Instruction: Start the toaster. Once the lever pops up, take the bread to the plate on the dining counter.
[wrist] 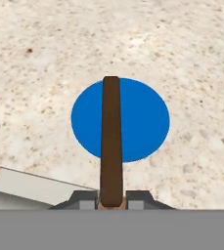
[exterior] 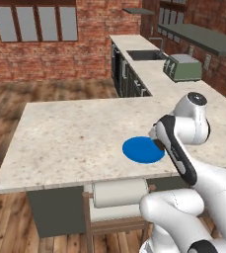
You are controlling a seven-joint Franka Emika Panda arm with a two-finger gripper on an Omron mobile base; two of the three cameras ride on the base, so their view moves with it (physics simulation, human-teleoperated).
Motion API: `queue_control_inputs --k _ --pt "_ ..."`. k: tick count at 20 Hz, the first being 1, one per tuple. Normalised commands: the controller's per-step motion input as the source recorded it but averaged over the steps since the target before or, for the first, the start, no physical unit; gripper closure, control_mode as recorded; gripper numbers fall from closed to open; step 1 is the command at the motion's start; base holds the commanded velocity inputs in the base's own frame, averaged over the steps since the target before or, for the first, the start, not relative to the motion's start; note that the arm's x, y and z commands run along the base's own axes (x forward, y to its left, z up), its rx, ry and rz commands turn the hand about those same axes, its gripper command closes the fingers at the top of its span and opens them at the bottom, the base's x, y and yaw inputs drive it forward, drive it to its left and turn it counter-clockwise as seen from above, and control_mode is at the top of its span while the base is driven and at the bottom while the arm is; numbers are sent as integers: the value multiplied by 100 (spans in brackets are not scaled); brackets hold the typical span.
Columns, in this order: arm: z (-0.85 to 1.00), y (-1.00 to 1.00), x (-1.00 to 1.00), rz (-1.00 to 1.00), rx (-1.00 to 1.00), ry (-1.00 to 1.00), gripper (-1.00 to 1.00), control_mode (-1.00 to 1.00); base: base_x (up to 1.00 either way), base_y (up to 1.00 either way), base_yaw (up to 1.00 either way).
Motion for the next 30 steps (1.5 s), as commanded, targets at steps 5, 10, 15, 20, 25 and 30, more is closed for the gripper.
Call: queue_control_inputs --k 5,10,15,20,25,30 --pt "-29 0 35 0 0 0 100 -100 0 0 0" --pt "-14 0 38 0 0 0 100 -100 0 0 0" --pt "-21 0 37 0 0 3 100 -100 0 0 0" --pt "-25 0 17 0 0 11 100 -100 0 0 0" --pt "-19 0 10 0 0 7 100 -100 0 0 0" --pt "-15 0 17 0 0 2 100 -100 0 0 0"
